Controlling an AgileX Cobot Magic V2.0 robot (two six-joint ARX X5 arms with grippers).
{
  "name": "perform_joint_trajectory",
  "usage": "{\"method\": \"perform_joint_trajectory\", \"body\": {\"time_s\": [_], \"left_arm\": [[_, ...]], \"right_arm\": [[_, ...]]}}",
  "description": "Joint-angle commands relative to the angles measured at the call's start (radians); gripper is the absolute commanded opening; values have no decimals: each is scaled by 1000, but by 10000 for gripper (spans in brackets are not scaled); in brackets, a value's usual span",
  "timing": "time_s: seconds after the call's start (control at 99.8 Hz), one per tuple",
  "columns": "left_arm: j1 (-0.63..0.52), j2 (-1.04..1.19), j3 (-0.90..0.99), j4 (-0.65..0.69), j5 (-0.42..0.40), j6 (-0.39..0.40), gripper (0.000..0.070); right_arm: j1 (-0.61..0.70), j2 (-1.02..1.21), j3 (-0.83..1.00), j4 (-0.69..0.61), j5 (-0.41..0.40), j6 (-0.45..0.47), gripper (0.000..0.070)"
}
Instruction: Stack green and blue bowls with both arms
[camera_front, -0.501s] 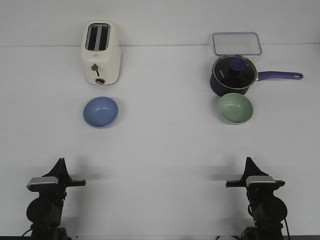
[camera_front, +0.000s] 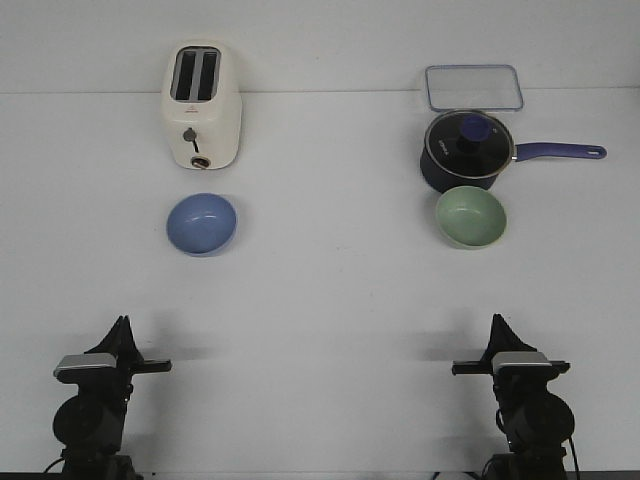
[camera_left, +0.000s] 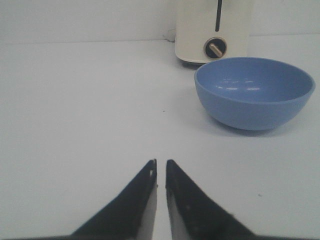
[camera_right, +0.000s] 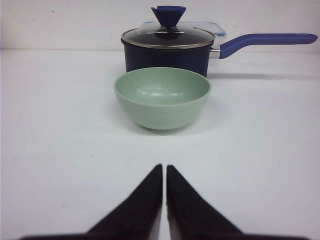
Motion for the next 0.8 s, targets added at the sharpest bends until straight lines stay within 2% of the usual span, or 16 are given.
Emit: {"method": "perform_joint_trajectory", "body": {"time_s": [0.0, 0.261, 0.471, 0.551, 0.692, 0.792], "left_arm": [[2, -1, -20, 11, 2, 5, 15], [2, -1, -20, 10, 2, 5, 15], [2, -1, -20, 11, 2, 5, 15], [2, -2, -20, 11, 2, 5, 15], [2, -1, -20, 10, 2, 5, 15], [2, -1, -20, 11, 2, 5, 15]], "right_arm": [[0, -2, -2, 13, 0, -1, 10], [0, -1, -2, 14, -2, 5, 10], [2, -1, -2, 10, -88, 236, 10], [1, -1, -2, 13, -76, 255, 10], [1, -1, 47, 17, -71, 385, 1], [2, 36, 179, -61, 10, 426, 1]]}}
